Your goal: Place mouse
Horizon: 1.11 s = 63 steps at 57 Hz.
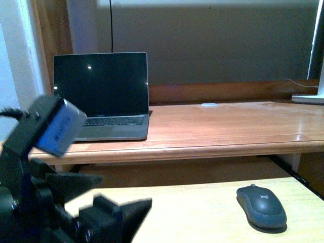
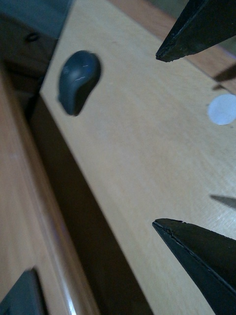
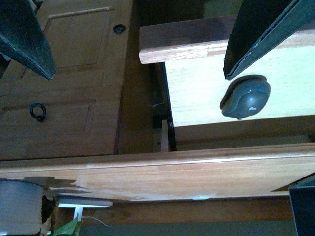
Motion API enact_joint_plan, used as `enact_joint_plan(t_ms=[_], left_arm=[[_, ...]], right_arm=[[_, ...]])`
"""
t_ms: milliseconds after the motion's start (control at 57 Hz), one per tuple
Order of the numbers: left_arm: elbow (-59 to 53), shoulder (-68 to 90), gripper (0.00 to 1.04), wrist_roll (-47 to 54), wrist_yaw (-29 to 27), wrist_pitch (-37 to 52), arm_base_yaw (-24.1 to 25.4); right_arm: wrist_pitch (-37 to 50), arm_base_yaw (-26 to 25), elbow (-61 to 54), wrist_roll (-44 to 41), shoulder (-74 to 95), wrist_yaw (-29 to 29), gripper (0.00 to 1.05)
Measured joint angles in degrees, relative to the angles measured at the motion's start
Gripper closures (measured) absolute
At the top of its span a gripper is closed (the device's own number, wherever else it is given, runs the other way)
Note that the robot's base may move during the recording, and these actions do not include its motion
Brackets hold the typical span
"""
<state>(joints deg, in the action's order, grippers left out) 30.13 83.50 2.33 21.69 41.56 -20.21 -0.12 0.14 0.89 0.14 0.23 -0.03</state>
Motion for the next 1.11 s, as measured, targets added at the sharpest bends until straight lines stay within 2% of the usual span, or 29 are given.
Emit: enact_joint_plan(t_ms=[105, 369, 509, 597, 790, 825, 895, 1036, 1106], left_arm=[[0.61, -8.83, 0.07, -6.62, -7.96, -5.70, -0.76], [-3.61, -31.69, 0.07, -8.35, -31.87, -23.58, -3.63], [-10.56, -50.45, 0.07, -10.97, -46.10, -39.15, -11.47], [-12.81, -58.88, 0.07, -12.24, -51.12, -46.84, -15.43], [-15.85, -65.90, 0.08, -12.44, -51.12, -49.09, -13.29], [-17.88, -67.25, 0.13, -10.64, -51.91, -45.29, -12.63], [-22.16, -70.79, 0.25, -7.23, -49.05, -38.93, -9.42], [-26.95, -77.15, 0.49, -4.22, -41.38, -38.56, -0.50], [-28.83, -79.91, 0.67, -3.50, -36.85, -39.19, 3.96]], right_arm=[[0.02, 0.00, 0.00, 0.00, 0.00, 0.02, 0.00], [0.02, 0.00, 0.00, 0.00, 0.00, 0.00, 0.00], [0.02, 0.00, 0.00, 0.00, 0.00, 0.00, 0.00], [0.02, 0.00, 0.00, 0.00, 0.00, 0.00, 0.00], [0.02, 0.00, 0.00, 0.00, 0.00, 0.00, 0.00], [0.02, 0.00, 0.00, 0.00, 0.00, 0.00, 0.00], [0.02, 0.00, 0.00, 0.02, 0.00, 0.02, 0.00], [0.02, 0.00, 0.00, 0.00, 0.00, -0.02, 0.00], [0.02, 0.00, 0.00, 0.00, 0.00, 0.00, 0.00]])
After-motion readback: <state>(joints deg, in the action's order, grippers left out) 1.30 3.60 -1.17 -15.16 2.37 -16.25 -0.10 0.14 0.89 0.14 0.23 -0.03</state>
